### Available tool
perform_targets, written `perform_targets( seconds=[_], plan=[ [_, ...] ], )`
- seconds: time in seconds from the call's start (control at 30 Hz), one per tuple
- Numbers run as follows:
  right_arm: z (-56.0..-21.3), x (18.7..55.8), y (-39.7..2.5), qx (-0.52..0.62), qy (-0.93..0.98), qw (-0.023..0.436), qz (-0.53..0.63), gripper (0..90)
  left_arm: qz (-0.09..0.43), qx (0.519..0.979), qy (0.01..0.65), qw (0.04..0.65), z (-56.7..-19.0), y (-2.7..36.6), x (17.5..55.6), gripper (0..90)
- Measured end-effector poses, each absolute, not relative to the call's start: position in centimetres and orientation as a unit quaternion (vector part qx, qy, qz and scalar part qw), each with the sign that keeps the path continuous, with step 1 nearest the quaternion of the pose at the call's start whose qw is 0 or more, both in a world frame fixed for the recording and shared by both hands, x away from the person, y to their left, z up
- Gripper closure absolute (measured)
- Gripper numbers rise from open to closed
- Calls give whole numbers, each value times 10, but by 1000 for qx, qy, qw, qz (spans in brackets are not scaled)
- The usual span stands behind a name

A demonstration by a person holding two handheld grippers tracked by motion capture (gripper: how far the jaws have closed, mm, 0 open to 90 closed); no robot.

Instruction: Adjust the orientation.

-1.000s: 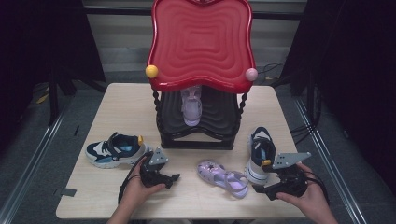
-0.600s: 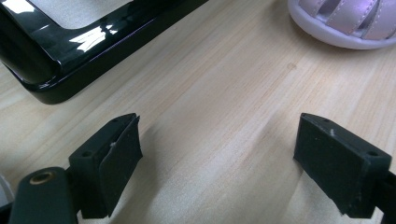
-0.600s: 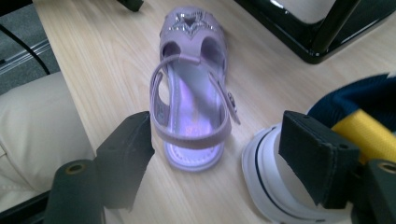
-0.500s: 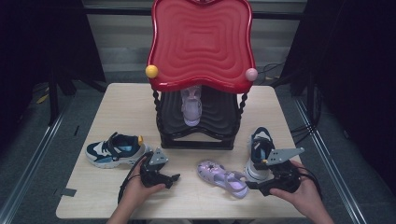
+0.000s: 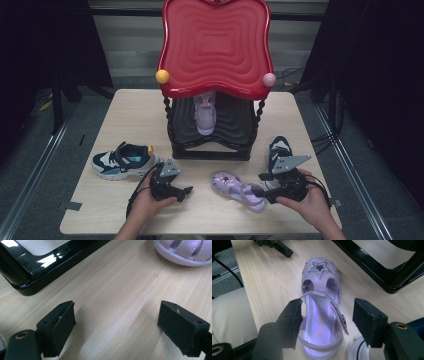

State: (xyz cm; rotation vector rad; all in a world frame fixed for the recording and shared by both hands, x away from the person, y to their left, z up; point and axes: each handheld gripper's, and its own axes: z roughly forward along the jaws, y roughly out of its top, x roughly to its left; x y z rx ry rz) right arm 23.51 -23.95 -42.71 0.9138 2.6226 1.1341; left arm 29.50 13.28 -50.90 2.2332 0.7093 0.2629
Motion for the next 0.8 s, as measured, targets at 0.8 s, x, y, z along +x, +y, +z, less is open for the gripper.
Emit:
perform_targets(
  seconds=[0.8],
  plan=[
    [-453, 250, -219, 308, 886, 78, 338, 657, 105, 878, 276, 377, -508, 133, 295, 137]
  ],
)
